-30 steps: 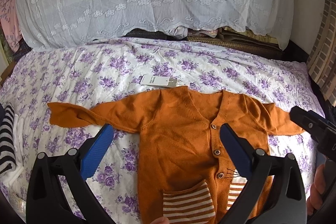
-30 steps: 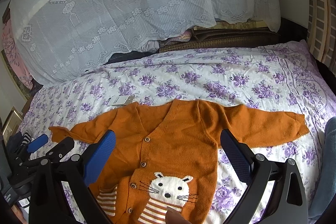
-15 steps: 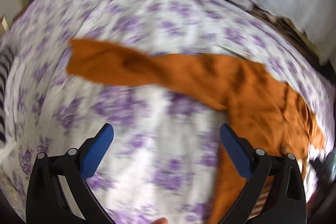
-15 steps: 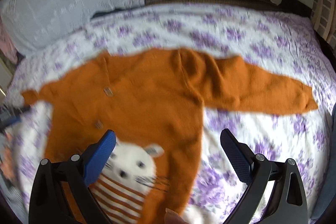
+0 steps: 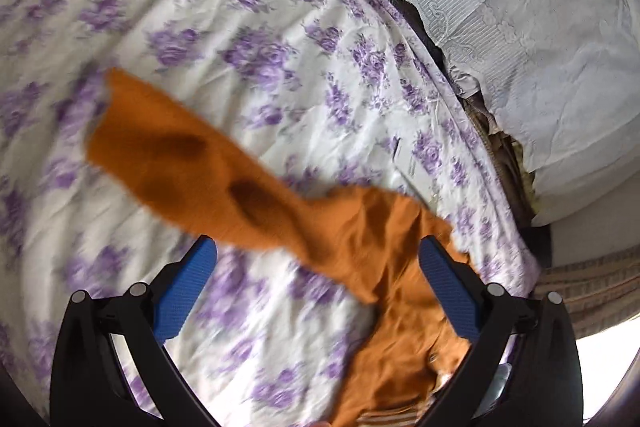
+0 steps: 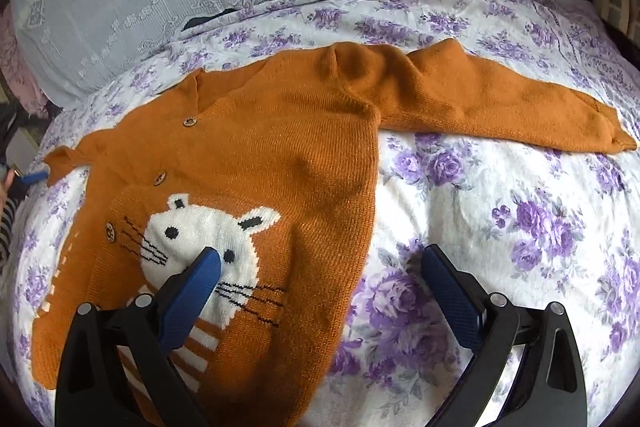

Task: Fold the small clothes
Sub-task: 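Reach the left tool to the cardigan sleeve cuff and close on it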

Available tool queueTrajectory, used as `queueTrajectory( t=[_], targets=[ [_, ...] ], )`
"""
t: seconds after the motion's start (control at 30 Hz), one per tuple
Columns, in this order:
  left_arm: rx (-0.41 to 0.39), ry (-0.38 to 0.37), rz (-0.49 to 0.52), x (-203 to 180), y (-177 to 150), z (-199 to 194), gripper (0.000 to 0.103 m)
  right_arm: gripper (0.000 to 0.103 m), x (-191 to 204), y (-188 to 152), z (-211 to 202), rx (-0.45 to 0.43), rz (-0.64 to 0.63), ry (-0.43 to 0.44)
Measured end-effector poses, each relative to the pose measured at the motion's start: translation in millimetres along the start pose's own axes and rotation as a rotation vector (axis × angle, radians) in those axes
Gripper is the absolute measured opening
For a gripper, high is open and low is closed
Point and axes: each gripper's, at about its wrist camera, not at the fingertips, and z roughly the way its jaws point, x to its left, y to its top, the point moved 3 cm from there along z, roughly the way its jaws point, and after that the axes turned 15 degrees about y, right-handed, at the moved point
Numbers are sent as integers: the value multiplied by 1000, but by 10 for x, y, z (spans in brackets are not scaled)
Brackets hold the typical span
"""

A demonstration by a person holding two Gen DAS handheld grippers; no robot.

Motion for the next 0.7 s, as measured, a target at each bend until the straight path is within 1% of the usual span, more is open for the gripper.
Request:
queueTrajectory(
  t=[0.13,0.17,0.2,0.23,0.27,0.3,0.33,0.37,0.4,0.47,0.57,0.6,0.7],
  targets=[
    [12,62,-30,-78,264,242,98,100,4,4,4,1,-1,-1],
    [21,74,-29,-93,288,291,94,100,3,3,4,1,0,-1],
    [27,87,-28,-105,299,330,81,100,4,1,6,1,0,-1],
    [29,116,-26,-83,307,349,74,100,2,0,5,1,0,-1],
    [22,137,-24,-67,310,352,61,100,2,1,4,1,0,-1],
    [12,144,-24,-40,310,342,49,100,4,0,5,1,0,-1],
    [10,146,-23,0,307,333,42,100,5,0,6,1,0,-1],
    [10,141,-25,56,285,311,29,100,2,1,4,1,0,-1],
    [10,131,-31,97,265,292,22,100,4,1,5,1,0,-1],
    [6,97,-35,205,170,213,13,100,2,2,4,1,0,-1],
    [-26,91,9,291,-76,75,11,100,2,2,3,1,0,-1],
    [-26,87,24,310,-158,55,11,100,5,2,5,1,0,-1],
    [2,87,84,428,-544,88,11,100,5,2,4,1,0,-1]
  ],
)
